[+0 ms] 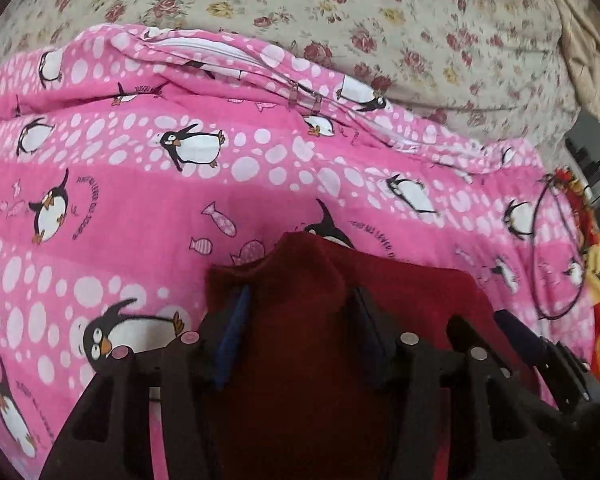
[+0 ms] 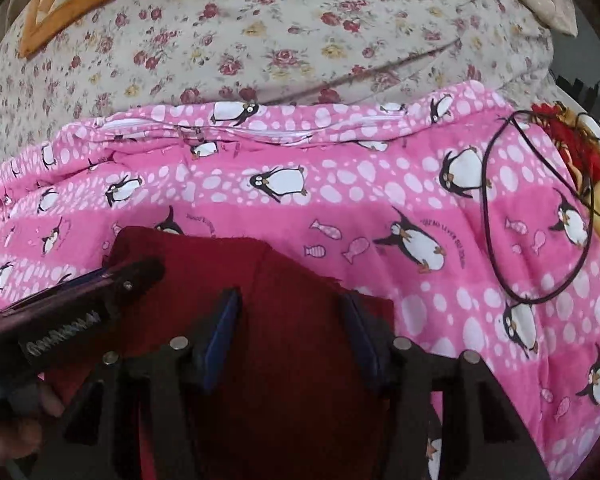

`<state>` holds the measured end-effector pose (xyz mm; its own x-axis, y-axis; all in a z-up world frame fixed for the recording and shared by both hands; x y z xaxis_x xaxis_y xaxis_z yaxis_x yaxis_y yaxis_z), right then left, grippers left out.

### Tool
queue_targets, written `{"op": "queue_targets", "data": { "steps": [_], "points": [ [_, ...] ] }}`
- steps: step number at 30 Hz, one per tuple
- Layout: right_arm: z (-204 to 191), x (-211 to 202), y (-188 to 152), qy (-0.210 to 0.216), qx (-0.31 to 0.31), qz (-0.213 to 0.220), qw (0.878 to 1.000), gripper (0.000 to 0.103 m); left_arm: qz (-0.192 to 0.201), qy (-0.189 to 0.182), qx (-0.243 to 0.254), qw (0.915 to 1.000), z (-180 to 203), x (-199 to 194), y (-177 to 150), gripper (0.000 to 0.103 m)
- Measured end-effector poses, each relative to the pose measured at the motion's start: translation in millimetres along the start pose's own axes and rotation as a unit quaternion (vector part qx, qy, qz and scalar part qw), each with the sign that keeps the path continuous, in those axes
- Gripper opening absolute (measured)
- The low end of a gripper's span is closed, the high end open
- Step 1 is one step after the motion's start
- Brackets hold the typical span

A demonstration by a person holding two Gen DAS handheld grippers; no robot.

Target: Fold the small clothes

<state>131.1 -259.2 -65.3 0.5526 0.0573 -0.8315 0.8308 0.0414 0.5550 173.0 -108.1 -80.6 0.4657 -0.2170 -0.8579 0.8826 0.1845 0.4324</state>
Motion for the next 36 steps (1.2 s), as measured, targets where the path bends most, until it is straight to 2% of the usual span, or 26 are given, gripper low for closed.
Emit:
{"op": "queue_targets", "data": {
  "steps": [3, 5, 7, 8, 10, 12, 15, 17, 19, 21, 22, 23, 24, 26, 27, 29, 30, 32, 33, 34, 35, 36],
  "points": [
    [4, 7, 3, 0.020, 0.016, -0.006, 1.000, 0.057, -0.002, 0.014, 0.011, 0.9998, 4, 1, 2, 0.044],
    [7, 7, 3, 0.031, 0.023, -0.006, 0.999, 0.059, -0.004, 0.010, 0.012, 0.9999, 3, -1, 2, 0.044],
    [10, 3, 3, 0.050, 0.034, 0.002, 0.998, 0.060, -0.013, -0.018, 0.005, 0.9997, -1, -11, 3, 0.044],
    [19, -5, 3, 0.082, 0.057, 0.014, 0.995, 0.059, -0.010, -0.039, -0.004, 0.9992, -7, -23, 4, 0.044],
    [42, -28, 0, 0.143, 0.117, 0.050, 0.981, 0.059, 0.010, -0.070, -0.021, 0.9973, -17, -52, 0, 0.044],
    [69, -63, -5, 0.166, 0.151, 0.094, 0.970, 0.059, 0.036, -0.090, -0.009, 0.9952, -24, -82, -12, 0.046],
    [87, -108, -16, 0.153, 0.094, 0.131, 0.975, 0.060, 0.066, -0.070, 0.047, 0.9942, -24, -107, -46, 0.046],
    [80, -127, -29, 0.157, 0.024, 0.151, 0.976, 0.060, 0.079, -0.084, 0.062, 0.9914, -18, -115, -65, 0.046],
    [61, -134, -44, 0.172, -0.035, 0.153, 0.972, 0.060, 0.073, -0.092, 0.083, 0.9896, -6, -117, -89, 0.046],
    [38, -129, -59, 0.193, -0.102, 0.131, 0.967, 0.059, 0.073, -0.053, 0.124, 0.9882, 5, -108, -106, 0.047],
    [27, -120, -66, 0.186, -0.131, 0.110, 0.968, 0.059, 0.085, -0.036, 0.141, 0.9857, 13, -103, -109, 0.048],
    [19, -100, -74, 0.162, -0.148, 0.064, 0.973, 0.059, 0.085, -0.032, 0.146, 0.9852, 15, -101, -108, 0.050],
    [17, -79, -82, 0.142, -0.148, 0.016, 0.979, 0.063, 0.078, -0.035, 0.138, 0.9867, 14, -103, -105, 0.050],
    [32, -70, -84, 0.170, -0.085, 0.012, 0.982, 0.066, 0.066, -0.061, 0.111, 0.9898, 7, -114, -96, 0.050],
    [38, -75, -81, 0.184, -0.061, 0.013, 0.981, 0.063, 0.074, -0.077, 0.102, 0.9890, 2, -122, -92, 0.050],
    [47, -95, -77, 0.187, -0.052, 0.055, 0.979, 0.064, 0.097, -0.080, 0.097, 0.9873, -10, -131, -88, 0.052],
    [50, -99, -77, 0.190, -0.048, 0.066, 0.978, 0.067, 0.097, -0.075, 0.091, 0.9883, -16, -130, -86, 0.055],
    [57, -92, -75, 0.214, -0.025, 0.062, 0.975, 0.071, 0.075, -0.079, 0.055, 0.9925, -33, -116, -82, 0.055],
    [59, -87, -76, 0.227, -0.013, 0.052, 0.972, 0.071, 0.055, -0.098, 0.030, 0.9932, -42, -106, -81, 0.056],
    [59, -76, -78, 0.240, -0.004, 0.036, 0.970, 0.071, 0.039, -0.133, -0.008, 0.9904, -53, -97, -82, 0.057],
    [56, -64, -81, 0.250, -0.001, 0.019, 0.968, 0.073, 0.035, -0.149, -0.029, 0.9878, -60, -94, -84, 0.060],
    [53, -56, -82, 0.255, -0.001, 0.013, 0.967, 0.079, 0.033, -0.164, -0.049, 0.9847, -66, -92, -86, 0.061]
  ]
}}
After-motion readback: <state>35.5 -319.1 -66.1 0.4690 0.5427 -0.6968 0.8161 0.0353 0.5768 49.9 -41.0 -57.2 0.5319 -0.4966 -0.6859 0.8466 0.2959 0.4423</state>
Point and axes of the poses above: each gripper's, at about its wrist camera, not at the fingertips, and x roughly the way its jaws point, z to its right, y to its top, the point moved 2 cm from there along x, roughly the way its jaws point, and after that the axes turned 4 degrees about -x, right-handed, at the moved point
